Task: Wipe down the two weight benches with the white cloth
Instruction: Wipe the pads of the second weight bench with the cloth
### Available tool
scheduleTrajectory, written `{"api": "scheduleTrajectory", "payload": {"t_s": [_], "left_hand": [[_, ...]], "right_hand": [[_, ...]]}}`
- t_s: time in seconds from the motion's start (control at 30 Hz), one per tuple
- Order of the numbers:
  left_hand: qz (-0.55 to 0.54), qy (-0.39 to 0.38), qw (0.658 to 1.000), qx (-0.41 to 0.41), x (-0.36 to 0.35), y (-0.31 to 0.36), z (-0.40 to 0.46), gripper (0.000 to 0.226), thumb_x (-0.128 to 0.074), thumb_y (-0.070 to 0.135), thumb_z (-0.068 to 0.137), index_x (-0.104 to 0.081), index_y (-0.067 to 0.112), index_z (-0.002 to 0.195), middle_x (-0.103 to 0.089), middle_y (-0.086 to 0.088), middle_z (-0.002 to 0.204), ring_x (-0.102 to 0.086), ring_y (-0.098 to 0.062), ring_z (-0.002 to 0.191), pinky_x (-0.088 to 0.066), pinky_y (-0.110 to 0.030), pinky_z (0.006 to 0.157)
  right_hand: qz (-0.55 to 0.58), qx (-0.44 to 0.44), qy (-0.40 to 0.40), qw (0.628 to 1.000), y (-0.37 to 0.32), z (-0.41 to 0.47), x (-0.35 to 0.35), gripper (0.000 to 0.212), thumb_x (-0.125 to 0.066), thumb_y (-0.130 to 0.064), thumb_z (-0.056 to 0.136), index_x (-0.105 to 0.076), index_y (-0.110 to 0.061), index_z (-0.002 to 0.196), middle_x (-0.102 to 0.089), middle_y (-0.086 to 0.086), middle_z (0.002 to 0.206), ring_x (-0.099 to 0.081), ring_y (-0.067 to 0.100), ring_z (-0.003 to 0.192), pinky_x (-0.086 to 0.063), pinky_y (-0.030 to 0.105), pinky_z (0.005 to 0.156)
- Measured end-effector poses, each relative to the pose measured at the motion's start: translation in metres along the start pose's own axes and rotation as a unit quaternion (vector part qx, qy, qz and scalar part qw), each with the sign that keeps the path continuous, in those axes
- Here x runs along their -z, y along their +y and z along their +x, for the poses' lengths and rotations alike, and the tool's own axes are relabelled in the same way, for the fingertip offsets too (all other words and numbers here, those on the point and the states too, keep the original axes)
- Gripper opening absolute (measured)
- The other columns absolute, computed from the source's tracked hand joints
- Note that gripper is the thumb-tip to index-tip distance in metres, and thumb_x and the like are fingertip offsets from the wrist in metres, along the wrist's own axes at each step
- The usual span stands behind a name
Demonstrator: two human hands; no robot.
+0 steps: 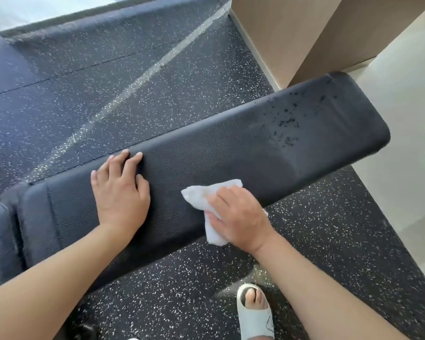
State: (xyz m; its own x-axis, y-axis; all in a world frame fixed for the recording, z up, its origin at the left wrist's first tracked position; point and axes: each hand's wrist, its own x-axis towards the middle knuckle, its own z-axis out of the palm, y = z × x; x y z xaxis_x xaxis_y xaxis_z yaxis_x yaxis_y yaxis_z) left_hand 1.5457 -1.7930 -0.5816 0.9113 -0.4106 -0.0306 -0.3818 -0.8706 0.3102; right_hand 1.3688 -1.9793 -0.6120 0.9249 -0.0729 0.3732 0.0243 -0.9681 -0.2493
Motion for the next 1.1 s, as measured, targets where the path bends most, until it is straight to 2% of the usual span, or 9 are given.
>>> {"api": "scheduleTrajectory", "payload": {"t_s": [0.1,0.17,0.23,0.3,0.47,0.67,0.77,0.9,1.1], "left_hand": [[0.016,-0.027,0.999,-0.028,0.006,0.006,0.003,0.052,-0.047,0.018,0.096,-0.057,0.008,0.147,-0.049,-0.015,0.156,-0.039,-0.044,0.144,-0.026,-0.062,0.122],[0.017,-0.051,0.994,-0.097,0.008,0.020,0.006,0.057,-0.046,0.020,0.089,-0.060,0.008,0.143,-0.052,-0.015,0.153,-0.044,-0.043,0.141,-0.031,-0.061,0.120],[0.027,-0.071,0.984,-0.164,0.003,0.044,0.011,0.057,-0.047,0.019,0.089,-0.061,0.010,0.143,-0.053,-0.012,0.153,-0.047,-0.041,0.140,-0.034,-0.063,0.118],[0.030,-0.080,0.979,-0.186,-0.004,0.076,0.018,0.057,-0.047,0.020,0.091,-0.060,0.013,0.145,-0.052,-0.009,0.155,-0.045,-0.039,0.143,-0.033,-0.063,0.117],[0.024,-0.088,0.965,-0.246,-0.036,0.146,0.060,0.053,-0.054,0.016,0.099,-0.052,0.018,0.153,-0.047,-0.004,0.160,-0.040,-0.035,0.145,-0.030,-0.055,0.120],[-0.020,-0.026,0.988,-0.152,-0.067,0.175,0.076,0.050,-0.047,0.026,0.099,-0.052,0.019,0.148,-0.054,-0.004,0.151,-0.046,-0.032,0.136,-0.033,-0.049,0.120],[-0.032,-0.012,0.993,-0.114,-0.074,0.174,0.078,0.053,-0.045,0.034,0.096,-0.051,0.016,0.145,-0.056,-0.006,0.146,-0.045,-0.030,0.135,-0.033,-0.044,0.121],[-0.027,-0.003,0.993,-0.117,-0.080,0.172,0.083,0.053,-0.046,0.033,0.094,-0.053,0.014,0.143,-0.057,-0.006,0.143,-0.047,-0.031,0.133,-0.034,-0.044,0.120],[-0.009,-0.008,0.992,-0.122,-0.086,0.167,0.086,0.055,-0.046,0.034,0.092,-0.052,0.012,0.142,-0.056,-0.008,0.143,-0.050,-0.036,0.130,-0.037,-0.049,0.116]], "right_hand": [[-0.038,-0.056,0.041,0.997,0.079,-0.003,0.032,0.024,-0.059,-0.016,0.092,-0.059,-0.011,0.116,-0.059,0.009,0.094,-0.052,0.032,0.077,-0.049,0.047,0.071],[-0.040,-0.122,0.028,0.991,0.108,0.003,0.045,0.023,-0.056,-0.020,0.094,-0.063,-0.006,0.111,-0.058,0.010,0.095,-0.053,0.033,0.079,-0.050,0.048,0.072],[-0.044,-0.175,0.017,0.983,0.112,0.007,0.045,0.022,-0.059,-0.022,0.093,-0.065,-0.005,0.105,-0.059,0.010,0.091,-0.053,0.033,0.079,-0.048,0.047,0.071],[-0.031,-0.213,0.023,0.976,0.099,0.003,0.040,0.017,-0.065,-0.020,0.090,-0.064,-0.007,0.102,-0.059,0.008,0.091,-0.052,0.031,0.081,-0.044,0.045,0.072],[0.004,-0.214,0.019,0.977,0.073,-0.014,0.035,0.015,-0.063,-0.025,0.092,-0.067,-0.011,0.095,-0.059,0.003,0.088,-0.052,0.028,0.077,-0.045,0.044,0.068],[0.024,-0.076,-0.015,0.997,0.117,-0.018,0.052,0.014,-0.069,-0.025,0.090,-0.070,-0.011,0.093,-0.058,0.003,0.085,-0.050,0.025,0.073,-0.045,0.038,0.065],[0.023,-0.112,-0.005,0.993,0.139,-0.004,0.049,0.016,-0.069,-0.025,0.089,-0.071,-0.010,0.093,-0.059,0.005,0.084,-0.051,0.027,0.072,-0.047,0.040,0.065],[0.035,-0.165,0.003,0.986,0.157,0.036,0.036,0.019,-0.065,-0.029,0.088,-0.068,-0.011,0.092,-0.058,0.006,0.085,-0.052,0.027,0.074,-0.049,0.044,0.066],[0.020,-0.216,0.002,0.976,0.187,0.148,0.001,0.021,-0.063,-0.033,0.092,-0.066,-0.014,0.101,-0.063,0.005,0.095,-0.057,0.027,0.084,-0.045,0.042,0.072]]}}
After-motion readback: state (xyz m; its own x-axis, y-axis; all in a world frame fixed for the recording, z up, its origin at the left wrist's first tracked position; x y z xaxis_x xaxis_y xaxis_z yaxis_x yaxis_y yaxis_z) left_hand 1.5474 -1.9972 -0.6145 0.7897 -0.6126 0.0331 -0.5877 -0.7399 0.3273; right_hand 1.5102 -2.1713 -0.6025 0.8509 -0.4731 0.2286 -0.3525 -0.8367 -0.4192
